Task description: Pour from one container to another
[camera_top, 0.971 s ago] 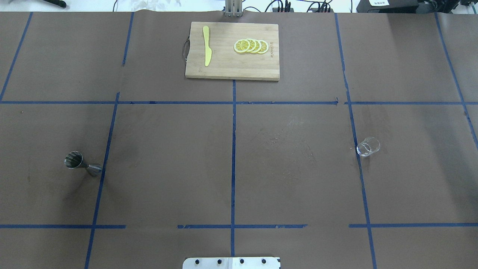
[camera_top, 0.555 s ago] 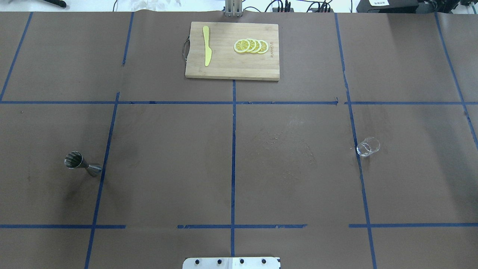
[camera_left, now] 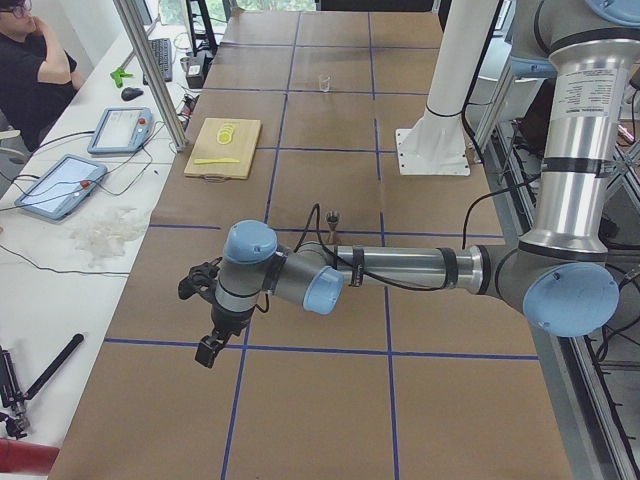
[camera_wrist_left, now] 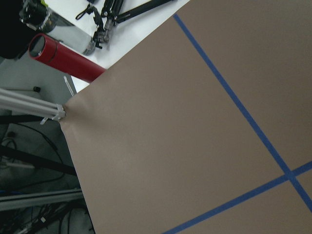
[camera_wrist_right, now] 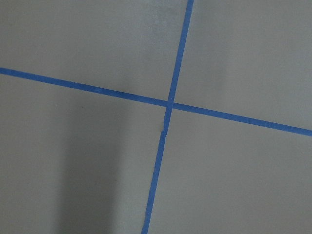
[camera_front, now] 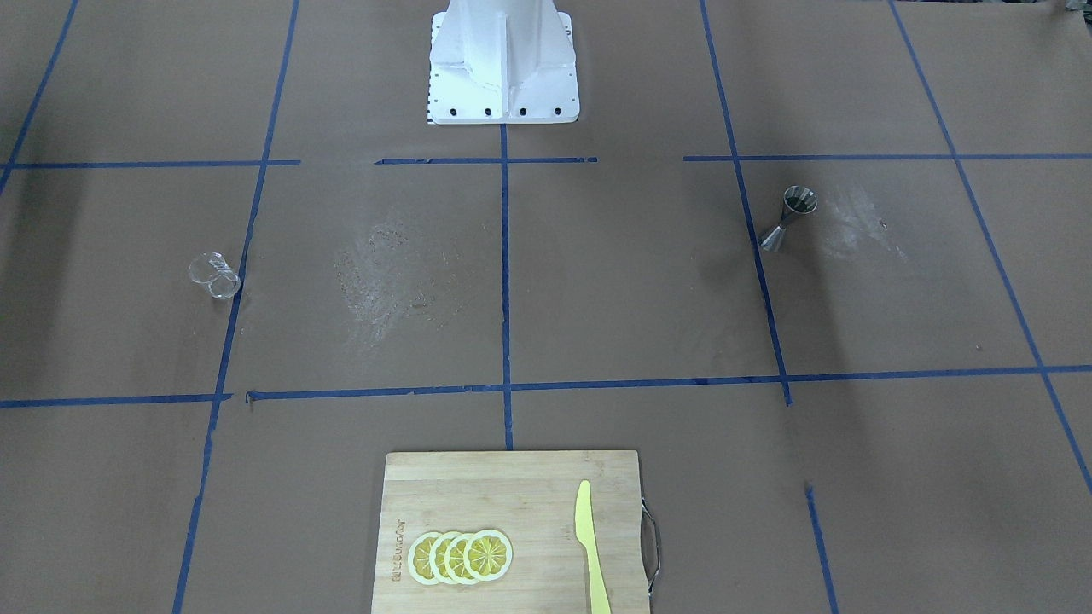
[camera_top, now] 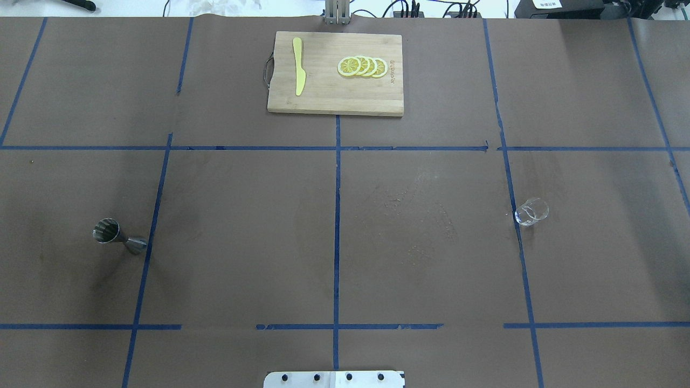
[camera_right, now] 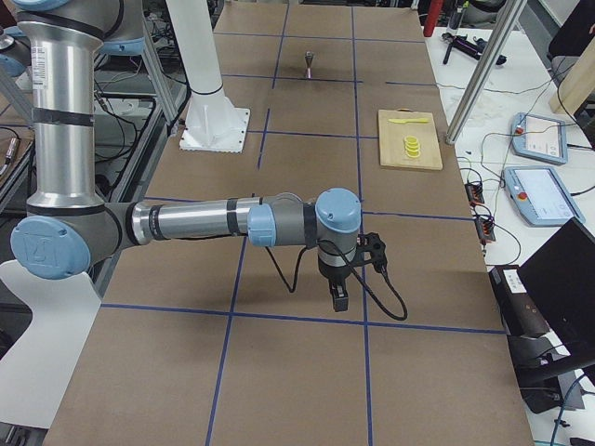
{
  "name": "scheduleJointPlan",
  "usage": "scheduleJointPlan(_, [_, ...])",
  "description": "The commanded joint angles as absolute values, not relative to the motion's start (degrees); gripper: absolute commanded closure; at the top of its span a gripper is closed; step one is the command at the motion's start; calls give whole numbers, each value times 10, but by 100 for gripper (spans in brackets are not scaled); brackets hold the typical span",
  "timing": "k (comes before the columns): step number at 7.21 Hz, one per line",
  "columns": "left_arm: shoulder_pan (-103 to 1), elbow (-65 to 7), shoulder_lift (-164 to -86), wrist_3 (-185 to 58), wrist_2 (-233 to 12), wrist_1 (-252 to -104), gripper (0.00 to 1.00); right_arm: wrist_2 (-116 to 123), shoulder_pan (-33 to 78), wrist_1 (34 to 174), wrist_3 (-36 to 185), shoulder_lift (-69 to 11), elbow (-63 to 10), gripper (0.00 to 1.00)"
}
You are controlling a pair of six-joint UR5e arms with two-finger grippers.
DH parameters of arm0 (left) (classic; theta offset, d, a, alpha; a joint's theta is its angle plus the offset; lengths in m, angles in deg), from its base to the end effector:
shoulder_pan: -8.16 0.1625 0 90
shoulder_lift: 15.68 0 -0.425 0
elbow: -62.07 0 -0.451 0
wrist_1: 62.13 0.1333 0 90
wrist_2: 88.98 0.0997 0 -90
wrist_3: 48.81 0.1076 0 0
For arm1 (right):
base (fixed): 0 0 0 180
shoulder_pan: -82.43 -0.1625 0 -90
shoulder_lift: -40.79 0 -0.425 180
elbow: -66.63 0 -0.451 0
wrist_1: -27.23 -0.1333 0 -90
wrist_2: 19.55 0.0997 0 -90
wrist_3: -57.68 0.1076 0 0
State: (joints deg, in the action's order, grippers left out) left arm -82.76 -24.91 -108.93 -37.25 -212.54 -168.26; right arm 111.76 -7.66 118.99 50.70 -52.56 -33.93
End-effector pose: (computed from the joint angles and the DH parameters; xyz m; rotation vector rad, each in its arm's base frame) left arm -0.0834 -0.5947 0.6430 0.3398 0.5496 0.2628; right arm 0.0631 -0.5294 0.6012 0.1353 -0.7141 -0.1492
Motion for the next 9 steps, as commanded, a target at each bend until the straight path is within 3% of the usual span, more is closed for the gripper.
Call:
scheduleJointPlan(1, [-830,-258,-1075,-446,-2237,-1599,0,1119,-77,1191,508,-528,-340,0])
scheduleJointPlan(4, [-831,-347,-1003,-495,-2254,-1606,0,1133,-77,1191,503,-533,-339,0])
scheduleJointPlan(9, [-828,-343,-1006,-498,-2256,-1613,0,1133,-75,1191,499,-558,-333,0])
